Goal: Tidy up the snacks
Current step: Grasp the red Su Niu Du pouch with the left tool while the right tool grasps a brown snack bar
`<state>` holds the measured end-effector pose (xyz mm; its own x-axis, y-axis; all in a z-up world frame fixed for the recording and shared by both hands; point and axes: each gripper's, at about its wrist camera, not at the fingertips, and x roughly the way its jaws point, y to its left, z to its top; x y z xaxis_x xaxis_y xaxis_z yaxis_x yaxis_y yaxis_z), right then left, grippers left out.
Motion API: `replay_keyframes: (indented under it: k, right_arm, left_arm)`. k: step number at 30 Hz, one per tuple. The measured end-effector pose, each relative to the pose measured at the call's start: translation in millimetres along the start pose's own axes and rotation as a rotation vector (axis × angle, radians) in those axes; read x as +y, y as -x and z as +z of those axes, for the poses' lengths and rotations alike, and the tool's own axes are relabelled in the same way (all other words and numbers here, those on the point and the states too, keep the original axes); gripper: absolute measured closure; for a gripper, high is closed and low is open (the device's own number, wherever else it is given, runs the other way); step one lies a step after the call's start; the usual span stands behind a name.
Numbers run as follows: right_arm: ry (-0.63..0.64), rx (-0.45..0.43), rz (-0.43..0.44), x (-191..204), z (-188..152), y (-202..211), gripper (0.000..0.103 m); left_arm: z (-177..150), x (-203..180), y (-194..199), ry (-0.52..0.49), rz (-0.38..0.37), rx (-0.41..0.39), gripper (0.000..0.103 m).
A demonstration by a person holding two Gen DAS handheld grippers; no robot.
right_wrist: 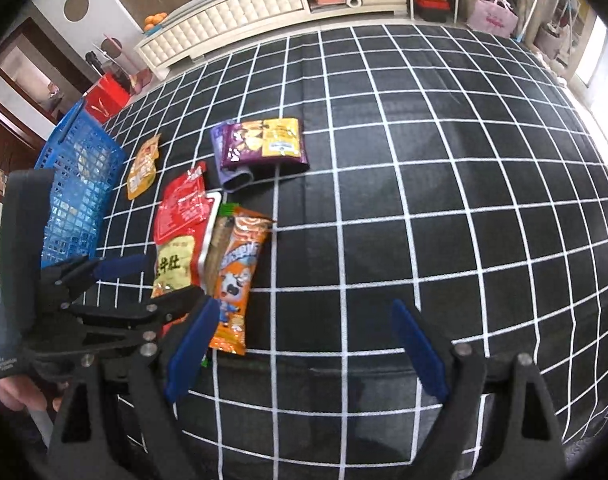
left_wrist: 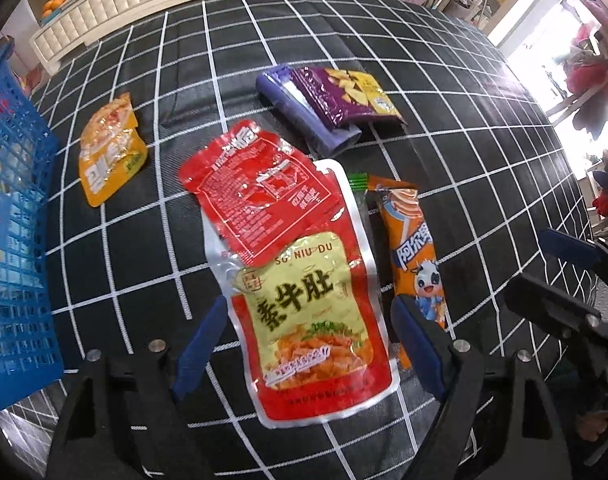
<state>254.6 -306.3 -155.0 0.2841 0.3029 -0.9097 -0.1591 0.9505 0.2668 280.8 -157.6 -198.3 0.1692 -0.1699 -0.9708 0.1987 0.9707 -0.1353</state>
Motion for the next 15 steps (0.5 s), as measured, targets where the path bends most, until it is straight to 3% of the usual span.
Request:
replay_keyframes:
  k: [10, 11, 15]
  right_arm:
    - [-0.003, 0.020, -0.013, -2.0, -3.4, -4.4, 0.012]
    - [-0.004, 0.022, -0.014, -2.1, -4.2, -4.5, 0.012]
    - [0.002, 0.028, -0.013, 3.4, -5.9, -5.4, 0.012]
  left_arm:
    - [-0.2, 6.1, -2.6, 0.000, -0.025, -0.018, 0.022]
    - [-1.0, 7.1, -2.2, -0.004, -0.027, -0.019, 0.029]
    - [-9.1, 18.6, 1.9, -0.011, -0.052, -0.018, 0.034]
